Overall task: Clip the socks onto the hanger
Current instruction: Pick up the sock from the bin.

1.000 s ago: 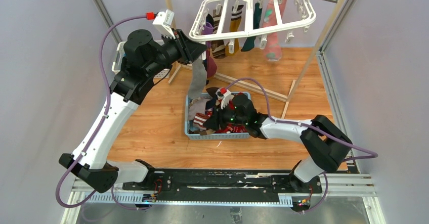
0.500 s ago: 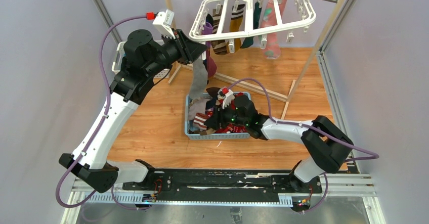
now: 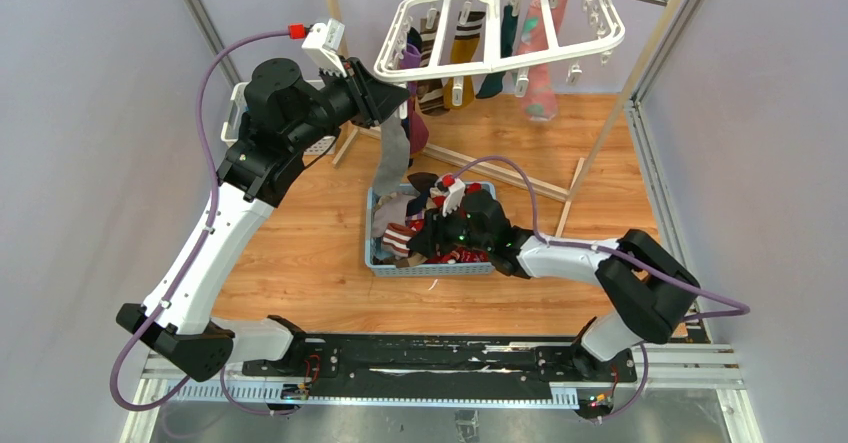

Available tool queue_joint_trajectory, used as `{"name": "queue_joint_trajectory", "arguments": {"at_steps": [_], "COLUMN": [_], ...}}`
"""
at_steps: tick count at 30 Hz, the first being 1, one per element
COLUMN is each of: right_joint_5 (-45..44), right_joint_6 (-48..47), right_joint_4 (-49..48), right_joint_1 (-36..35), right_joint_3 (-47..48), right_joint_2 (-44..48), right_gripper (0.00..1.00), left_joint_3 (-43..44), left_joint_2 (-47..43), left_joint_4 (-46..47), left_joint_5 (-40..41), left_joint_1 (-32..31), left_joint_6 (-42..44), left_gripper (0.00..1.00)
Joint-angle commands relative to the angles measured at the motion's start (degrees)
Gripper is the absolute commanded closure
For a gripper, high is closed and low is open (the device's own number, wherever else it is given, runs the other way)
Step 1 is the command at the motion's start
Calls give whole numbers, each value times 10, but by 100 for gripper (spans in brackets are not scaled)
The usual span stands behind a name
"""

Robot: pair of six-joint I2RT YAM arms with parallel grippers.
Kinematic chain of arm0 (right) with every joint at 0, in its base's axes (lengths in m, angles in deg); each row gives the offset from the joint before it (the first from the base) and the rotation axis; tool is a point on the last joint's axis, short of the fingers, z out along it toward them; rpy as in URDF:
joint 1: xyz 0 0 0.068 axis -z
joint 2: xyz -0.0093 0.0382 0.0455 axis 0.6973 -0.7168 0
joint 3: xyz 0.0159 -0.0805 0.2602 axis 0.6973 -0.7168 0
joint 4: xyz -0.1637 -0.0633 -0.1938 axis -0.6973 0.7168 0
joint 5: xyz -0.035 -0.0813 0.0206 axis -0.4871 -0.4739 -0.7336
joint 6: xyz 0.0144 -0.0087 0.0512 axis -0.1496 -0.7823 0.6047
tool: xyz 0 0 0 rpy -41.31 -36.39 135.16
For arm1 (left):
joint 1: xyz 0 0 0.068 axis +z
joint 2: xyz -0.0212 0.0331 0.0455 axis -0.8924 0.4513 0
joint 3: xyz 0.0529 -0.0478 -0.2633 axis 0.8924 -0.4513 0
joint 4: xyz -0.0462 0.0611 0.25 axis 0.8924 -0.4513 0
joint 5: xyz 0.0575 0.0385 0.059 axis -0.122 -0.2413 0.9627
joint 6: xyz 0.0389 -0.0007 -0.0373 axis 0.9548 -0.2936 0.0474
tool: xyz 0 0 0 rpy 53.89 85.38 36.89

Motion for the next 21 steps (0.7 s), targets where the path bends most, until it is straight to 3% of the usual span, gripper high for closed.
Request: {"name": "queue_joint_trajectory", "arguments": {"at_steps": [1,10,21], "right_joint_5": [22,48,42], "right_joint_6": [34,77,86], "right_joint_4": [-56,-124,-134], "right_joint_1": [7,2,2], "right_joint_3": [6,12,11], "right_joint_2": [-29,-69,-43], "right_gripper": [51,68,100], "left_joint_3": [12,10,7], "left_joint_2": [-11,-11,-14], "left_joint_4": [5,4,1], "left_joint_5": [-6,-7,-6], "left_joint_1": [3,3,3], "left_joint_6": [4,10,12], "left_gripper": [100,100,100]}}
